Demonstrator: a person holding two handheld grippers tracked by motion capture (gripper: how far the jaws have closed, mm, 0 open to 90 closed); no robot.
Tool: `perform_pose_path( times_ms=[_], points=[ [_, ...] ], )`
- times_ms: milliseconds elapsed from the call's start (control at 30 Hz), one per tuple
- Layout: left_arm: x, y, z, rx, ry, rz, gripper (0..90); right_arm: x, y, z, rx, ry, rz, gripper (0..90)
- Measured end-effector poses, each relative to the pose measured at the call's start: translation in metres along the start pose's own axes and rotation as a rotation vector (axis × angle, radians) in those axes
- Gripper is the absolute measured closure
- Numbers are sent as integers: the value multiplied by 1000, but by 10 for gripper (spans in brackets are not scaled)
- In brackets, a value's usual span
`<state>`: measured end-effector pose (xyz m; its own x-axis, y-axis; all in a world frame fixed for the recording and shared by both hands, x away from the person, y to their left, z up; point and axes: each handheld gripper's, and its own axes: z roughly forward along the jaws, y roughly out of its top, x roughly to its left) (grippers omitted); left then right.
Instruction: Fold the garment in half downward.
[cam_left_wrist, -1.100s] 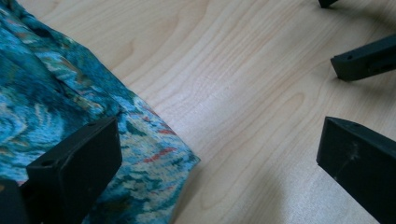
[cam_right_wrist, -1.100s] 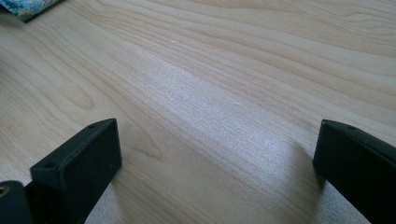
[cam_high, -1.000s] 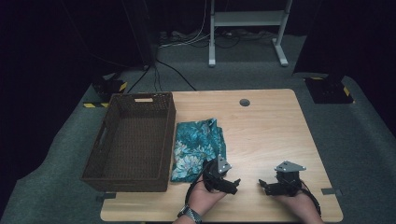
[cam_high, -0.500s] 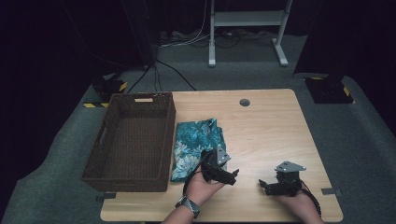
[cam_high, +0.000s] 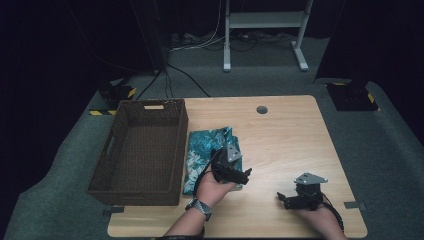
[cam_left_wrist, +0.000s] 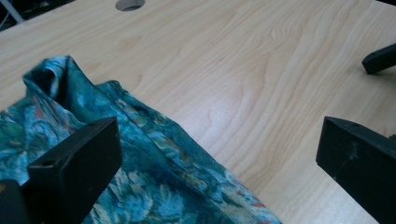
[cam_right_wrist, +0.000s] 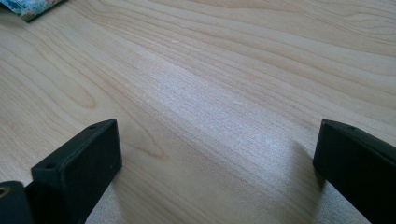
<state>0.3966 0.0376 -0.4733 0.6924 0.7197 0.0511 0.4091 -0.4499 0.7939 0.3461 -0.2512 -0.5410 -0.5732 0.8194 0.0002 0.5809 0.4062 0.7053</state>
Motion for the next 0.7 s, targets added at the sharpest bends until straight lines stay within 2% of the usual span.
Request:
perform_pose_path(
  times_ms=[200,233,600,700],
  points=[
    [10,9,3,15,-6,-3,1,0,0,0,-1,1,1,10],
    [14,10,4,19,-20,-22,1,0,0,0,-1,1,2,10],
    [24,2,7,36,5,-48,3,0,0,0,0,2,-1,9],
    [31,0,11,49,10,-81,3,0,0,0,0,2,-1,9]
  ],
)
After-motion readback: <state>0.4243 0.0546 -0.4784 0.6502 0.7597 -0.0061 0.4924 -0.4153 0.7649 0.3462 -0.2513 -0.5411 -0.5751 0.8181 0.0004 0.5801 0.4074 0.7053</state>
